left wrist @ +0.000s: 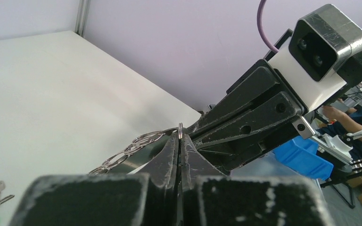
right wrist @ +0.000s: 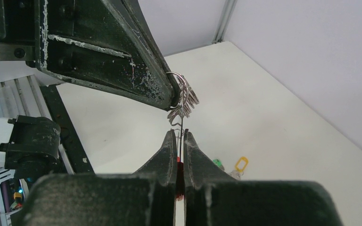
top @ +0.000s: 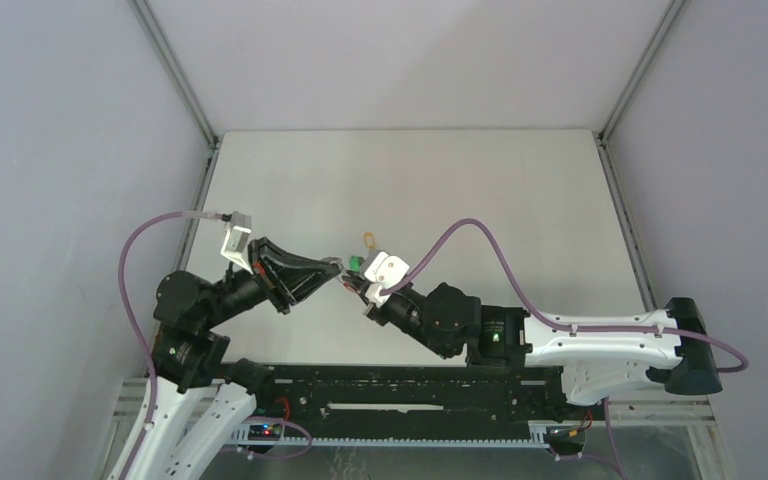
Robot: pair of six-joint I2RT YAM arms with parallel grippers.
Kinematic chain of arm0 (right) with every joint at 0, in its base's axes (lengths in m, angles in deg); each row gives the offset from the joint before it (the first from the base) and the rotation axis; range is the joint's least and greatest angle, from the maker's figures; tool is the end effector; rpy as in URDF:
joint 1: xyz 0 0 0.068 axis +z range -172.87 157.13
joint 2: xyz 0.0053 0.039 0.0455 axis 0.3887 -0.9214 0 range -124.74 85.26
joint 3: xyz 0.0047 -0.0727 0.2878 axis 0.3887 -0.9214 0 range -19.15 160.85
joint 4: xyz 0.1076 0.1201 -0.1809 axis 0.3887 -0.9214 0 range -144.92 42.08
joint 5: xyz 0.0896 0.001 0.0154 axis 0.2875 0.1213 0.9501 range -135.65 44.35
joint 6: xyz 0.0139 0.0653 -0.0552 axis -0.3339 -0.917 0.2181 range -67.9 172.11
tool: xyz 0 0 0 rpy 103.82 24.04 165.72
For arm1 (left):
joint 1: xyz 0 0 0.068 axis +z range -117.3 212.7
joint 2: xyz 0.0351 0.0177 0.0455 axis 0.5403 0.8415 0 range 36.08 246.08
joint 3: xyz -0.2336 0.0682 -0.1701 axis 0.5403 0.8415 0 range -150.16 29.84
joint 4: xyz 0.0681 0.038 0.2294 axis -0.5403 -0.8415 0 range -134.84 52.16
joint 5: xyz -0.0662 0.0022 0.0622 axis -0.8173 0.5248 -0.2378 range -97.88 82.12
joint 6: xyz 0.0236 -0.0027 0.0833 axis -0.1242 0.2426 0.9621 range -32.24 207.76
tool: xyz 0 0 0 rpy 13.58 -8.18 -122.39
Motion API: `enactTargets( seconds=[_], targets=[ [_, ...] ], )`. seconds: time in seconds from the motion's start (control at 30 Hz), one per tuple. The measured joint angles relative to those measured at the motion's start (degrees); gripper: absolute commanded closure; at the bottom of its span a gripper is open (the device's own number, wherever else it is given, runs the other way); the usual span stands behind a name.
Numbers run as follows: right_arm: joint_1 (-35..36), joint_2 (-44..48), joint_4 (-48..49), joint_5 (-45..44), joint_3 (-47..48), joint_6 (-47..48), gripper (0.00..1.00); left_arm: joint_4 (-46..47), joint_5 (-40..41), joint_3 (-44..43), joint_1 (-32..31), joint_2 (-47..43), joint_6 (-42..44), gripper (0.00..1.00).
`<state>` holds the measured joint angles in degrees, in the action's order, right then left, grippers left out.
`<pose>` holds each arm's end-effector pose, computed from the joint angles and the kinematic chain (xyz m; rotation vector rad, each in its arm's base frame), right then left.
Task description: Put the keys on the keyring
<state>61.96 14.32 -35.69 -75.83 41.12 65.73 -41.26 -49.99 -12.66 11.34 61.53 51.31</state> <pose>0.0651 0.2928 0.4077 -0.8753 1.3105 0.5758 0.0587 -0.0782 0.3916 0.4865 1.4509 -1.3080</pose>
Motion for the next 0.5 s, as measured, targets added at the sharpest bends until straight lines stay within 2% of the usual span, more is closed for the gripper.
enactTargets(
  seconds=[0.3,0.4,0.5],
  targets=[
    [0.0,-0.5,-1.0,-0.7,0.0,-0.4,0.99,-1.9,0.4,-0.4,0.0,0.0,3.9,1.00],
    [0.0,-0.5,-0.7,-0.5,0.0,-0.8,0.89,-3.7,0.0,-1.9,0.0,0.2,8.0,1.00],
    [0.0,-0.5,-0.2,0.2,0.0,-1.7,0.65,-5.5,-0.8,-3.2,0.0,0.4,14.0,1.00]
  ],
)
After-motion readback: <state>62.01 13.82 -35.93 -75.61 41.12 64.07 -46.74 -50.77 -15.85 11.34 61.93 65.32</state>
